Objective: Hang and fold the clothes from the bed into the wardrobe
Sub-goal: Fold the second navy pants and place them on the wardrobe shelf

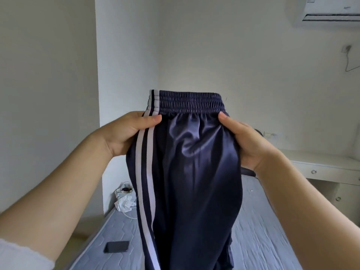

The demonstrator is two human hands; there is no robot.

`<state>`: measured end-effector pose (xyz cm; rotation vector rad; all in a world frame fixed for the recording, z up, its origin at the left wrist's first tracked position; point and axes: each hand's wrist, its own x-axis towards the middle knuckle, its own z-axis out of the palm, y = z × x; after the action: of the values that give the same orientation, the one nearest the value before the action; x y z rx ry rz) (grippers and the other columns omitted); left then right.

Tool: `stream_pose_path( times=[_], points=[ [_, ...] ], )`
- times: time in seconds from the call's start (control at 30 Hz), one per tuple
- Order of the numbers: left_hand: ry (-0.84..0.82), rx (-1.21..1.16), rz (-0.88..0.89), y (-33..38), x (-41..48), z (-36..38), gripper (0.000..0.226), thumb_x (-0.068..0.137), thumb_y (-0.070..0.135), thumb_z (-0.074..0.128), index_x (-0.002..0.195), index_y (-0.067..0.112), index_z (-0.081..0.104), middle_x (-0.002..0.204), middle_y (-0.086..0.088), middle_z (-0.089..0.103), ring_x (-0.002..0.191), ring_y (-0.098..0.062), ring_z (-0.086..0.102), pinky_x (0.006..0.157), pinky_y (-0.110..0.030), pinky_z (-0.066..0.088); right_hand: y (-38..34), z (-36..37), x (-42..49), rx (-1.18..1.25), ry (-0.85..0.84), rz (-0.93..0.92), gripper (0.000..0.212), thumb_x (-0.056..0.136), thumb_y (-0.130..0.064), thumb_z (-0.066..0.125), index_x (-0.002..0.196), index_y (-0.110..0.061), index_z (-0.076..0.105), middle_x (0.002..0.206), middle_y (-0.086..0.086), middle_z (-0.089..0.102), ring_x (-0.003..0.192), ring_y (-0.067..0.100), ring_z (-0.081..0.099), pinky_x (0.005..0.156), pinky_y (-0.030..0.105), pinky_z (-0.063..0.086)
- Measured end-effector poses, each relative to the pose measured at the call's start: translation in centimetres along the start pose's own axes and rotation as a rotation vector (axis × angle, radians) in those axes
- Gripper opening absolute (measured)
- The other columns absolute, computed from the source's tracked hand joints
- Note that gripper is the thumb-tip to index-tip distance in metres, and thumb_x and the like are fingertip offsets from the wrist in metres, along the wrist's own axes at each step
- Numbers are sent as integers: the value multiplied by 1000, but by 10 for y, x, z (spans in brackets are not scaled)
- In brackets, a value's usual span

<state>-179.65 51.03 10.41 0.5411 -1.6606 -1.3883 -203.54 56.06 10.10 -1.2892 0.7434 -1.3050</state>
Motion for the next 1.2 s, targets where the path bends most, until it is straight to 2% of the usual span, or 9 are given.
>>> stream_pose_path(
  times=[0.07,0.17,0.33,0.47,0.57,0.7,0.83,0.9,1.2],
  points=[
    [-85,16,1,5,-6,-6,20,68,27,72,78,10,74,75,-5,73,65,-15,70,59,-23,56,-3,-3,-5,-41,-36,9,32,70,-35,59,76,-8,76,85,9,74,75,19,71,61,26,56],
    [-208,-27,-12,4,-5,-13,50,43,41,90,84,13,77,87,-7,74,79,-17,71,68,-26,56,-4,-8,-5,20,-142,73,36,68,-39,62,83,-9,77,90,9,73,80,19,71,64,27,57],
    [37,171,-354,-56,34,-19,21,79,17,65,94,2,67,77,-7,72,63,-14,68,57,-21,55,48,-35,21,-131,224,260,24,88,-25,59,86,-3,69,81,9,73,68,16,70,65,27,59],
    [57,733,-516,-122,62,-36,20,90,19,60,110,16,59,90,1,59,80,-11,54,67,-18,41,103,-55,49,-583,378,331,18,92,-20,58,76,-15,64,77,-2,67,59,1,60,52,14,47],
    [223,579,-573,-134,87,-40,9,93,13,54,102,16,55,69,-2,46,55,-11,44,40,-17,35,114,-61,86,-805,453,305,26,94,-22,53,70,-14,56,70,2,53,51,9,48,42,18,35],
    [373,9,-286,-93,126,-42,16,95,0,45,99,15,49,85,-5,57,53,-14,65,46,-22,55,70,-50,129,-796,591,47,22,96,-21,46,76,-14,50,72,7,53,28,13,54,28,15,37],
    [374,73,18,-34,136,-46,19,94,3,50,87,20,49,85,1,57,55,-7,66,53,-21,56,19,-27,143,-720,627,-253,17,97,-18,38,102,-17,55,82,-2,55,54,21,65,57,32,59],
    [408,122,118,-14,129,-52,19,92,3,54,84,20,51,82,1,57,55,-5,66,53,-19,54,6,-18,142,-734,625,-358,16,96,-18,39,95,-18,55,79,-6,56,57,16,65,68,34,59],
    [468,343,62,-28,64,-55,18,81,8,69,79,19,55,50,12,53,42,2,53,44,-13,46,38,-5,96,-654,582,-371,19,90,-19,50,73,-28,53,65,-4,58,47,4,57,66,31,54]
  ],
)
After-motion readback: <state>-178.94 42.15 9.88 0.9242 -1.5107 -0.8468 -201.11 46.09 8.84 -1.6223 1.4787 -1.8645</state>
